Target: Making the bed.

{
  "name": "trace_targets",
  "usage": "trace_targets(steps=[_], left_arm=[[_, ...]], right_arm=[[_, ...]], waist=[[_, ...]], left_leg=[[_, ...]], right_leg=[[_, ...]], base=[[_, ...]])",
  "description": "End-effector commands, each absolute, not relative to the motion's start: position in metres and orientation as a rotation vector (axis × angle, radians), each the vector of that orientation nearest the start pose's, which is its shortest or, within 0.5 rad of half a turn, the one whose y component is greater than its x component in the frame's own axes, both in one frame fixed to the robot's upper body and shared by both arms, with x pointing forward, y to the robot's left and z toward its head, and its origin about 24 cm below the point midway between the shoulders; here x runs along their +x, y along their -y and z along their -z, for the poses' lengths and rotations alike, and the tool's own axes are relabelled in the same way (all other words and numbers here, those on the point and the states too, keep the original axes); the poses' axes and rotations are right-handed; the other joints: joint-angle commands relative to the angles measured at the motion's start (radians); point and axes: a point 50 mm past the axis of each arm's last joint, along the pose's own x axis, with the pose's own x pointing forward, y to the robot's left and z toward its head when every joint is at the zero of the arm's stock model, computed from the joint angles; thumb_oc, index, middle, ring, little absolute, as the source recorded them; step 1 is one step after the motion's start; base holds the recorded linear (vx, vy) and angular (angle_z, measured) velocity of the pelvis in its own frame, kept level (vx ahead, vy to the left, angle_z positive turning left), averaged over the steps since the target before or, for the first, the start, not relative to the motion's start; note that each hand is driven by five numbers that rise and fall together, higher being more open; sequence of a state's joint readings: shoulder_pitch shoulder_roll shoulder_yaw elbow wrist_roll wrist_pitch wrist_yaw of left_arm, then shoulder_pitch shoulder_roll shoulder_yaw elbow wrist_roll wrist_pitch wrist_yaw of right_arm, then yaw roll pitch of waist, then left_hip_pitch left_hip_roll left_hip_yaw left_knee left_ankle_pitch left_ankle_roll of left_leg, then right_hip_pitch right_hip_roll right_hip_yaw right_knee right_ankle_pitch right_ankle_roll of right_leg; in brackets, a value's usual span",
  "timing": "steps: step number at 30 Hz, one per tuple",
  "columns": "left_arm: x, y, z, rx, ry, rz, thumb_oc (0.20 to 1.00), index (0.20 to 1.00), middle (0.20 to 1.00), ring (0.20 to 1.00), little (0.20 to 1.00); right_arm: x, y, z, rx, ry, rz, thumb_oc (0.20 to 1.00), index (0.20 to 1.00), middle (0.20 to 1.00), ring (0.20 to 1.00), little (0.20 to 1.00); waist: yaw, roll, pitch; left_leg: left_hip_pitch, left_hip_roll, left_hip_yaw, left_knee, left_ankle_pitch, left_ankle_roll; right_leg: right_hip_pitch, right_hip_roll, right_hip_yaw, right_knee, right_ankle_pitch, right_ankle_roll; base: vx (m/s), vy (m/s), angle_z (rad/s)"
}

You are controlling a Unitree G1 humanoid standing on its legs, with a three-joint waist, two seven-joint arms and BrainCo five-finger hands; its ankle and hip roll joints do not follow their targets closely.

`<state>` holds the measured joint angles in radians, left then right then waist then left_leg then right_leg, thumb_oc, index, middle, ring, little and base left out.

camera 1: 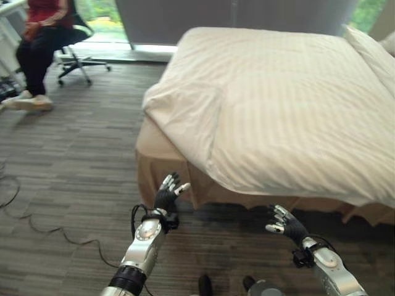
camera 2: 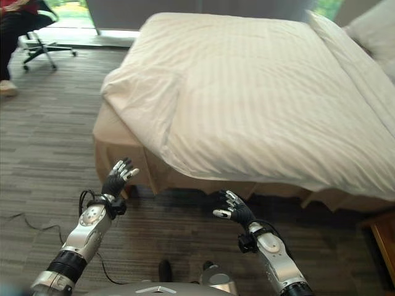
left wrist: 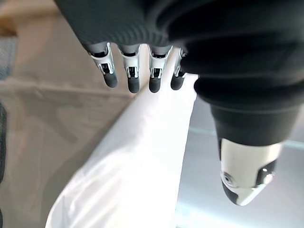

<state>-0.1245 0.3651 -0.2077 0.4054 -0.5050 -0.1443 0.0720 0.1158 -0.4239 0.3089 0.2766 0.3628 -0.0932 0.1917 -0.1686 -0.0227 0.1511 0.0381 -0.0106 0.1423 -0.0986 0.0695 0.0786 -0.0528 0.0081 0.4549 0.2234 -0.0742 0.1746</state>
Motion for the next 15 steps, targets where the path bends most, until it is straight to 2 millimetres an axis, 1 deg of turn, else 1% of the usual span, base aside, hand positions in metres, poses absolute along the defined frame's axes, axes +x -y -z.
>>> trace_targets(steps=[1, 2, 5, 6, 7, 8, 10, 13, 15], left_arm=[[0.268, -0.214, -0.013, -0.051, -0.099, -0.052, 1.000, 1.000, 1.000, 1.000, 1.000], [0.263, -0.217, -0.010, -0.050, -0.115, -0.056, 1.000, 1.000, 1.000, 1.000, 1.000], [0.256, -0.219, -0.005, -0.055, -0.132, -0.054, 1.000, 1.000, 1.000, 1.000, 1.000], [0.256, -0.219, -0.005, -0.055, -0.132, -0.054, 1.000, 1.000, 1.000, 1.000, 1.000], [0.252, -0.219, 0.000, -0.066, -0.149, -0.054, 1.000, 1.000, 1.000, 1.000, 1.000], [0.250, -0.219, 0.001, -0.069, -0.155, -0.057, 1.000, 1.000, 1.000, 1.000, 1.000], [0.248, -0.215, 0.006, -0.088, -0.170, -0.050, 1.000, 1.000, 1.000, 1.000, 1.000], [0.247, -0.211, 0.007, -0.120, -0.170, -0.047, 1.000, 1.000, 1.000, 1.000, 1.000], [0.248, -0.209, 0.006, -0.136, -0.165, -0.045, 1.000, 1.000, 1.000, 1.000, 1.000]], right_arm=[[0.206, 0.182, 0.028, -0.019, -0.318, -0.364, 1.000, 1.000, 1.000, 1.000, 1.000], [0.203, 0.183, 0.031, -0.024, -0.337, -0.368, 1.000, 1.000, 1.000, 1.000, 1.000], [0.203, 0.186, 0.032, -0.034, -0.344, -0.366, 1.000, 1.000, 1.000, 1.000, 1.000], [0.203, 0.186, 0.032, -0.034, -0.344, -0.366, 1.000, 1.000, 1.000, 1.000, 1.000], [0.205, 0.187, 0.030, -0.040, -0.334, -0.367, 1.000, 1.000, 1.000, 1.000, 1.000], [0.205, 0.187, 0.029, -0.042, -0.329, -0.368, 1.000, 1.000, 1.000, 1.000, 1.000], [0.205, 0.186, 0.029, -0.046, -0.329, -0.377, 1.000, 1.000, 1.000, 1.000, 1.000], [0.207, 0.184, 0.029, -0.046, -0.328, -0.385, 1.000, 1.000, 1.000, 1.000, 1.000], [0.206, 0.184, 0.028, -0.043, -0.327, -0.388, 1.000, 1.000, 1.000, 1.000, 1.000]], waist=[[0.046, 0.008, -0.035], [0.048, 0.008, -0.038], [0.055, 0.007, -0.052], [0.055, 0.007, -0.052], [0.060, 0.000, -0.064], [0.063, -0.006, -0.068], [0.072, -0.009, -0.081], [0.083, -0.009, -0.089], [0.082, -0.009, -0.087]], left_leg=[[0.006, 0.065, -0.001, 0.059, -0.036, -0.076], [0.021, 0.063, 0.040, 0.060, -0.032, -0.071], [0.029, 0.057, 0.065, 0.058, -0.028, -0.067], [0.029, 0.057, 0.065, 0.058, -0.028, -0.067], [0.037, 0.047, 0.083, 0.053, -0.031, -0.070], [0.039, 0.042, 0.091, 0.053, -0.033, -0.073], [0.035, 0.040, 0.097, 0.059, -0.029, -0.079], [0.040, 0.043, 0.098, 0.056, -0.018, -0.087], [0.036, 0.045, 0.096, 0.077, -0.019, -0.091]], right_leg=[[-0.068, -0.122, -0.356, 0.044, 0.159, -0.029], [-0.071, -0.102, -0.461, 0.084, 0.128, -0.036], [-0.076, -0.068, -0.519, 0.107, 0.118, -0.038], [-0.076, -0.068, -0.519, 0.107, 0.118, -0.038], [-0.041, -0.063, -0.540, 0.022, 0.101, -0.050], [-0.025, -0.063, -0.546, -0.023, 0.108, -0.055], [0.026, -0.059, -0.539, -0.120, 0.102, -0.056], [0.042, -0.050, -0.523, -0.140, 0.109, -0.064], [0.044, -0.048, -0.519, -0.139, 0.106, -0.068]], base=[[-0.03, 0.191, -0.91], [-0.04, 0.224, -0.78], [0.00, 0.093, -0.43], [0.01, 0.005, -0.25], [0.01, -0.022, -0.21], [0.00, -0.041, -0.29], [0.01, -0.063, -0.21], [0.02, -0.061, -0.10], [0.00, -0.097, -0.03]])
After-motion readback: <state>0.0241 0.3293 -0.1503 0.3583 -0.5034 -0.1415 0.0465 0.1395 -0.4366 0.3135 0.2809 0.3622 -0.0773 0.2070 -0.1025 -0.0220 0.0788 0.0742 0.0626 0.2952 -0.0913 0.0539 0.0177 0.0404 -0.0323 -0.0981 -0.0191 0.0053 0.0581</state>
